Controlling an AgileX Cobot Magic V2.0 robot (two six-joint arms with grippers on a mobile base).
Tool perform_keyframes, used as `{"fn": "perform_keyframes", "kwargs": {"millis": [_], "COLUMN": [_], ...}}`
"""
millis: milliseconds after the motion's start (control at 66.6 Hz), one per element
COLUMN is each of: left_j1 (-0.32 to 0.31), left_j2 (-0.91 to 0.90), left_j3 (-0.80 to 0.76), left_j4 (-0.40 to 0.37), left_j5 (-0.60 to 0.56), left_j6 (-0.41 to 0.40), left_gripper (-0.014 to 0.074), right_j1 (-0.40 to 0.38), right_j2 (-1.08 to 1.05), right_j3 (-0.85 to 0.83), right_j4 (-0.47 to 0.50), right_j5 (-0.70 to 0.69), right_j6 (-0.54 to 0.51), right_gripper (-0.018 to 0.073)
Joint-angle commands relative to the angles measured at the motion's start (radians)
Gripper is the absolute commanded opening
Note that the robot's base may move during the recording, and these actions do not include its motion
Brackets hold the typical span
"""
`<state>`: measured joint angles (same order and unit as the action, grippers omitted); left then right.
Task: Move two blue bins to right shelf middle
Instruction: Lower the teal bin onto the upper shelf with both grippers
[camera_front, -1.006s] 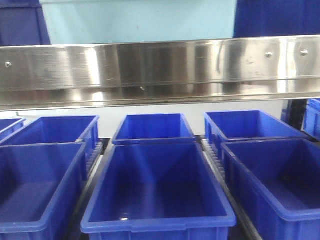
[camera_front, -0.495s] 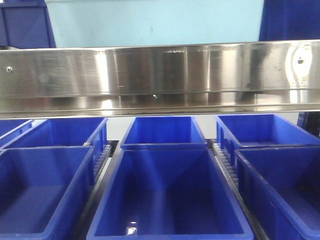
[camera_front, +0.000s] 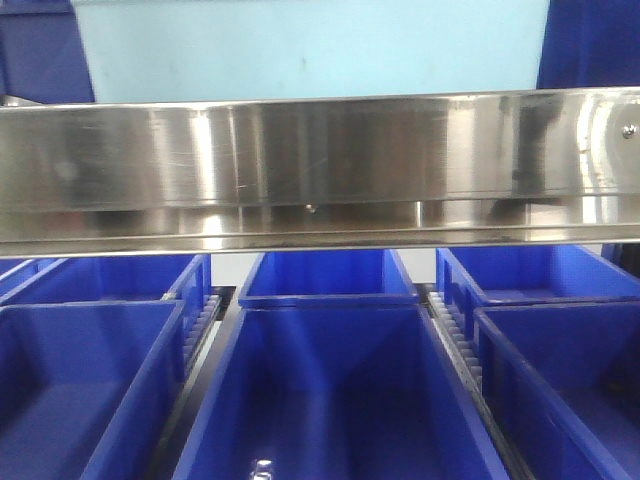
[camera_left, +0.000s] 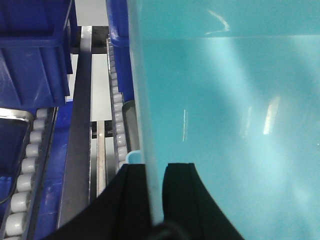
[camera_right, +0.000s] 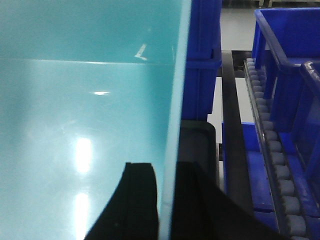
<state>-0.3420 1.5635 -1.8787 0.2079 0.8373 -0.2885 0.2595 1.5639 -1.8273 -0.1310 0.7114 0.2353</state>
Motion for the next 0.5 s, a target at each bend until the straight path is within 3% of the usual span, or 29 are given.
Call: {"fn": "perform_keyframes", "kwargs": {"millis": [0, 480], "left_j1": [-0.002, -0.002], "left_j2": [-0.012, -0.012], "left_j3": [-0.011, -0.011], "left_j4": [-0.018, -0.018], "left_j5": [-0.040, -0.040], "left_j6": [0.008, 0.008], "left_gripper": [-0.0111, -0.0111], "right_j1": [0.003, 0.003], "right_j2": [-0.013, -0.013], "right_j3": [-0.014, -0.014], "right_j4": [0.012, 0.012], "right_j5": [-0.070, -0.070], "right_j6": [-0.013, -0.013], "right_gripper": [-0.0162, -0.0162]}}
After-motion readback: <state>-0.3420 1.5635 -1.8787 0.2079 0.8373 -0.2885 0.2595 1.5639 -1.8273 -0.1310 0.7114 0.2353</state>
